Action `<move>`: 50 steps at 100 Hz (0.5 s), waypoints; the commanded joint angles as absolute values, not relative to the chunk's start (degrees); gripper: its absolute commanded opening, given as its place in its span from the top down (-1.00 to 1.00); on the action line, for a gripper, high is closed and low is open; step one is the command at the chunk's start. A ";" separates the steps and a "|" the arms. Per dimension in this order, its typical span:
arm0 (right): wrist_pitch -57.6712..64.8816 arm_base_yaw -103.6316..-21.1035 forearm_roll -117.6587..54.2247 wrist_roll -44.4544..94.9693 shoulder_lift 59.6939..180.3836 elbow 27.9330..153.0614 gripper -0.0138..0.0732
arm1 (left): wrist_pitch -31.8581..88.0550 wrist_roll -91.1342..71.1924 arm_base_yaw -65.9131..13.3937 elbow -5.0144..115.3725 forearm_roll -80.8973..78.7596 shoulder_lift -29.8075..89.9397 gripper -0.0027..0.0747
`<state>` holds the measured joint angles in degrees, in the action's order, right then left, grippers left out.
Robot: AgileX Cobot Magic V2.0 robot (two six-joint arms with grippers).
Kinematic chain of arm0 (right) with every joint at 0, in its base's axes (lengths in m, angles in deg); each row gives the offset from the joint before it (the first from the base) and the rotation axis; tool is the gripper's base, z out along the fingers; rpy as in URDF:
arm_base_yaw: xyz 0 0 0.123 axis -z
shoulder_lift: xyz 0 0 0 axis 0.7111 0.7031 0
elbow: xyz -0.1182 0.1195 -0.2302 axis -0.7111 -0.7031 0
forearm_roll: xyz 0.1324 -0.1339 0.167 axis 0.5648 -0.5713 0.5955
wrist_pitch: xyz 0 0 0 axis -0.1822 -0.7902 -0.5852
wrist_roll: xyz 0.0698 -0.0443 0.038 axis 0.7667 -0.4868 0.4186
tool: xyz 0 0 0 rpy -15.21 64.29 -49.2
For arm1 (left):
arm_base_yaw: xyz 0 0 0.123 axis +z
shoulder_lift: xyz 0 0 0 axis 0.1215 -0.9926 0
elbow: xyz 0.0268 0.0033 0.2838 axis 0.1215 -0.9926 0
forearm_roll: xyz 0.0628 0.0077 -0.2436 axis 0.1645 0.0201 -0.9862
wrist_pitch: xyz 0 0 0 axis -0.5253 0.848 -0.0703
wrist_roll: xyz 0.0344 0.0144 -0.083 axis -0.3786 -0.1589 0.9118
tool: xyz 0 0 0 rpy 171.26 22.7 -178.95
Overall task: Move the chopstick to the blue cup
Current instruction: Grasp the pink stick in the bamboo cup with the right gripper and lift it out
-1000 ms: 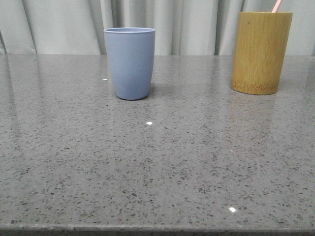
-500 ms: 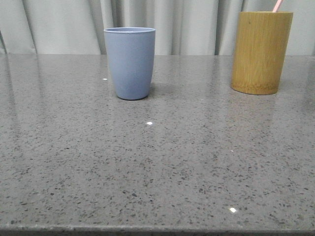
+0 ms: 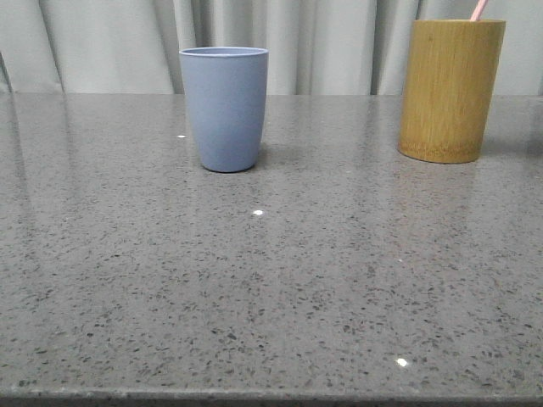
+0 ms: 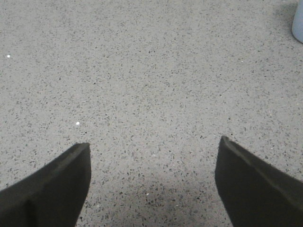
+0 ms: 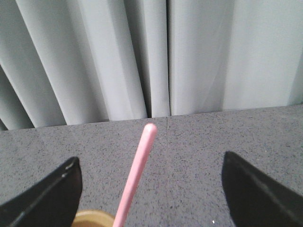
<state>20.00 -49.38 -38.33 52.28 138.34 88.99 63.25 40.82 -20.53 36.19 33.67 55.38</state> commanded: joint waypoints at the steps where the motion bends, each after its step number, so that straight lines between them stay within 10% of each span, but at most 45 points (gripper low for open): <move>1: 26.90 -49.50 -38.16 52.90 138.49 91.83 -0.70 | 58.87 41.49 -20.40 37.60 34.24 55.29 -0.45; 50: 34.17 -49.50 -38.16 60.13 145.62 92.34 -0.70 | 58.87 41.49 -20.40 37.60 34.82 55.29 -0.45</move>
<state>28.84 -49.38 -38.07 58.70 146.66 90.24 63.25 40.82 -20.53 36.19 34.13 55.38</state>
